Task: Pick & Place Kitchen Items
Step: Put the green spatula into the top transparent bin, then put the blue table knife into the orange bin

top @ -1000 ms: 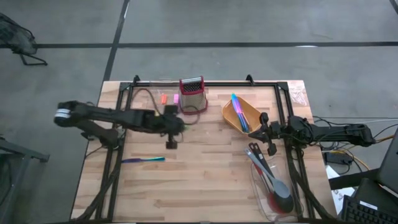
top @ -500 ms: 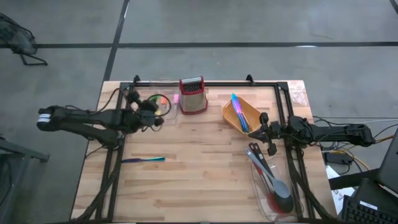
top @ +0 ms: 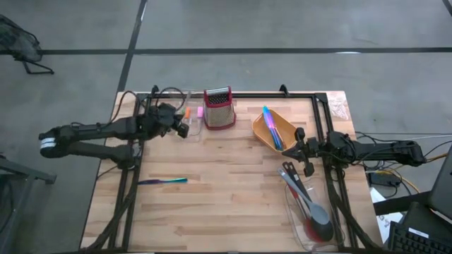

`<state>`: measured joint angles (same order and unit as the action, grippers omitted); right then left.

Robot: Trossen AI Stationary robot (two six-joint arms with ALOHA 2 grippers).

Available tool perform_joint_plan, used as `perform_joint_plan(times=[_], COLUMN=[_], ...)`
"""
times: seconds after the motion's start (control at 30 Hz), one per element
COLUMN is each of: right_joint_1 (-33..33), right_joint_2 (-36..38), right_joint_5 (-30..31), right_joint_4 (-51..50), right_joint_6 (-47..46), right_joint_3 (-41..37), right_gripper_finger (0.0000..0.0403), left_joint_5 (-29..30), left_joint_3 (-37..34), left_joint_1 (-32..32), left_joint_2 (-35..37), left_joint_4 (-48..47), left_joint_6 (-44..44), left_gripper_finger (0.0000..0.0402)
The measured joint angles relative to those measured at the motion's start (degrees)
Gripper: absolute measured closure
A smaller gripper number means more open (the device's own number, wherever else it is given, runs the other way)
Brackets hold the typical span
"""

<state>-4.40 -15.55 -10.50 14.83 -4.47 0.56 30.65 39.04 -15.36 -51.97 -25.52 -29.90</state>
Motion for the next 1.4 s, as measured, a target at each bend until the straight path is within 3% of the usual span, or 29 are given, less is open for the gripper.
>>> perform_joint_plan(times=[0.27,0.6,0.93,1.07,1.23,1.4], right_joint_1=[0.0,0.0,0.0,0.0,0.0,0.0], right_joint_2=[0.0,-0.02,0.0,0.0,0.0,0.0], right_joint_5=[0.0,0.0,0.01,0.0,0.0,0.0], right_joint_4=[0.0,0.0,0.0,0.0,0.0,0.0], right_joint_6=[0.0,0.0,0.0,0.0,0.0,0.0], right_joint_3=[0.0,0.0,0.0,0.0,0.0,0.0], right_gripper_finger=[0.0394,0.0394,0.0394,0.0394,0.0394,0.0394], left_joint_5=[-11.77,-13.28,-13.91,-19.2,-33.79,-33.01], left_joint_3=[-2.43,-4.76,-4.43,-3.37,-1.39,-1.64], left_joint_1=[-8.18,-10.09,-10.05,-9.91,-4.72,7.04], left_joint_2=[-1.3,-1.48,-1.39,-1.25,-0.2,0.18], left_joint_4=[-0.1,-0.7,-1.06,-1.16,-0.58,-0.48], left_joint_6=[-1.45,-4.6,-3.39,1.6,8.54,8.58], left_gripper_finger=[0.039,0.0381,0.0285,0.0249,0.0241,0.0253])
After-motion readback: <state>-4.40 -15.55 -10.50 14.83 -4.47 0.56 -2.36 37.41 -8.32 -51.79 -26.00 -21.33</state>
